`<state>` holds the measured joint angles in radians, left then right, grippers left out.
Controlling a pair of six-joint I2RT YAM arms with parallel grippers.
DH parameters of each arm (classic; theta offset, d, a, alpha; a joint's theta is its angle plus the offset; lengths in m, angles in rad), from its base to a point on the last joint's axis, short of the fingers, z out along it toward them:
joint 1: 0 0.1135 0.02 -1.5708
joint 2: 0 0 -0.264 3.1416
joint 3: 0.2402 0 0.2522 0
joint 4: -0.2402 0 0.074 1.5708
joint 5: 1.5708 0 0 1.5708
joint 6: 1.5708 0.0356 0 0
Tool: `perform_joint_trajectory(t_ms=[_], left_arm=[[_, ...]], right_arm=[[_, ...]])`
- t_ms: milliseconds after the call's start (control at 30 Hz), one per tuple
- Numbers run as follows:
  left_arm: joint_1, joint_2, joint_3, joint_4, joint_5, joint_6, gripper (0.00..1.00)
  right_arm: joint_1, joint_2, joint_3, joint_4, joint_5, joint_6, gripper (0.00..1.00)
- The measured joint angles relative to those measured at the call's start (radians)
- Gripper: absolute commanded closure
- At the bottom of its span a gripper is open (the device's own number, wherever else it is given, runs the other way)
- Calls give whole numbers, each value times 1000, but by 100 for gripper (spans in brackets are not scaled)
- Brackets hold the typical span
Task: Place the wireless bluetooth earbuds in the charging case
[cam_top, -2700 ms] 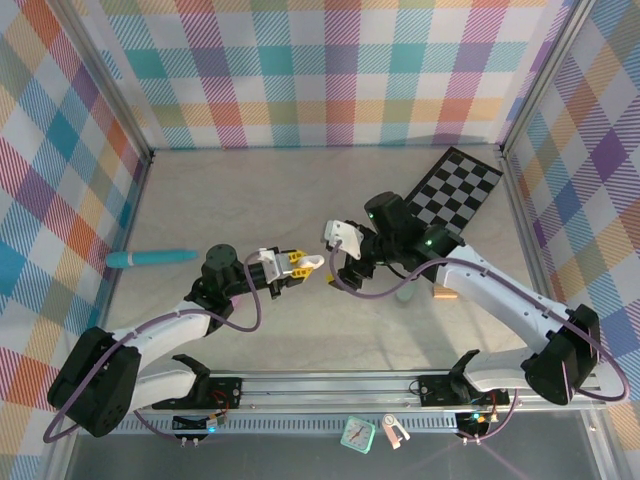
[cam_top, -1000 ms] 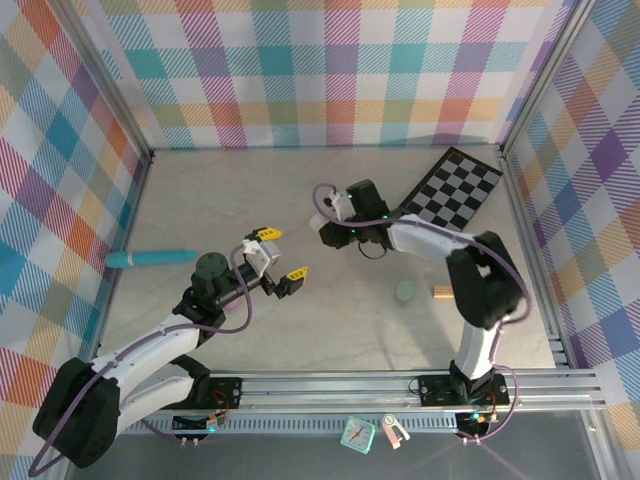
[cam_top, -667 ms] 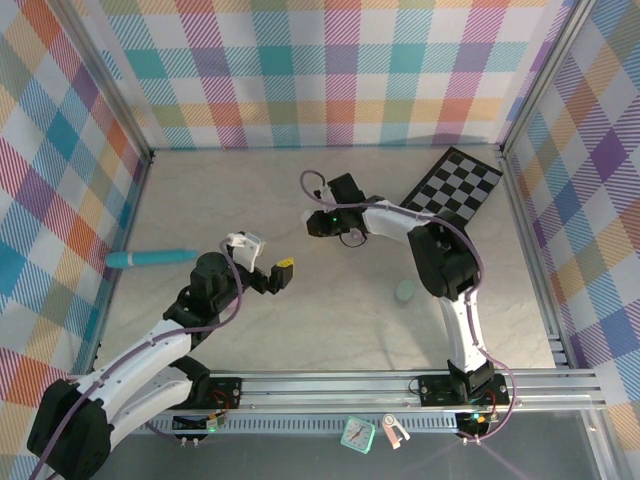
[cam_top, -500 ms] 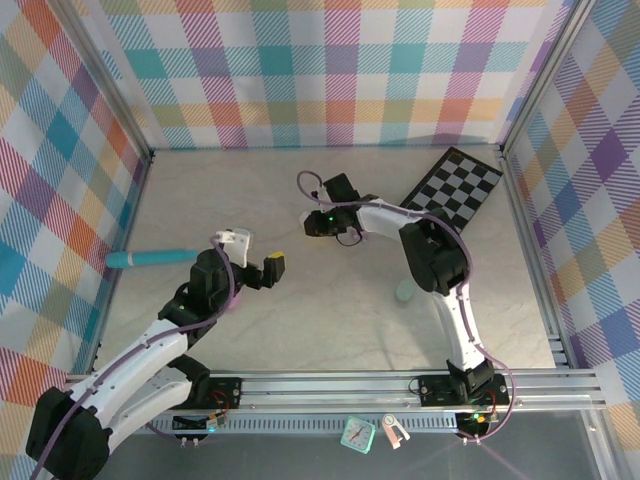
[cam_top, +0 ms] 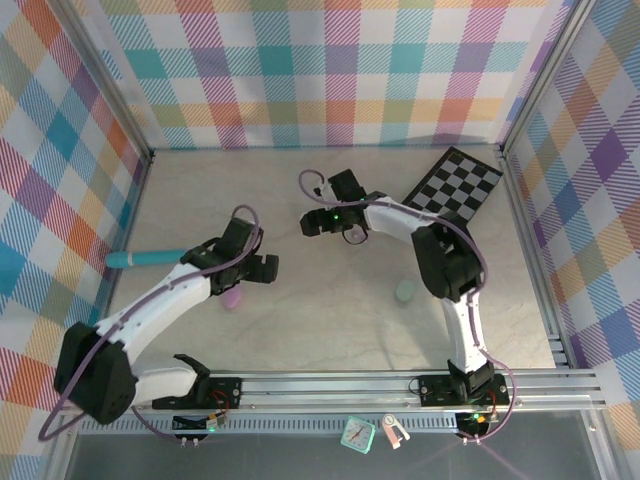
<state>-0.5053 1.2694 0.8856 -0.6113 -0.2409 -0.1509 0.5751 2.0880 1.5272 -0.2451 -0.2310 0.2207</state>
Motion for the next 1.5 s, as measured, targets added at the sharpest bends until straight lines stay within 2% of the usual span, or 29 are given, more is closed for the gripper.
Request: perform_joint_trajectory(t_ms=[267,533,600,700,767,933,1000,1133,1233,1500], left_arm=[[21,310,199,-225,-13,122,1],[55,536,238,-388,-68,167,14],[62,551,253,-404,-52,169,23],[68,565,257,-430,-57,170,26],[71,578,261,-438,-43,171,37],[71,586,266,-450,-29,171,41],[72,587,267,-464,-29,175,50],[76,599,267,-487,-17,183,52],[76,609,271,-497,-14,186,57],[49,607,283,-504,18,185,57]], right_arm=[[-6,-281,-223,95,-21,-28,12],[-25,-330,-312,97,-12,-50,12],[-30,-330,-320,94,-11,-50,11],[-33,-330,-321,95,-12,-50,12],[-33,-330,-321,95,-12,-50,12],[-34,-329,-321,95,-12,-50,12],[-34,-328,-321,95,-12,-49,12],[-39,-323,-321,95,-11,-49,12],[-42,-318,-321,95,-11,-49,12],[-55,-332,-364,109,-5,-33,12]])
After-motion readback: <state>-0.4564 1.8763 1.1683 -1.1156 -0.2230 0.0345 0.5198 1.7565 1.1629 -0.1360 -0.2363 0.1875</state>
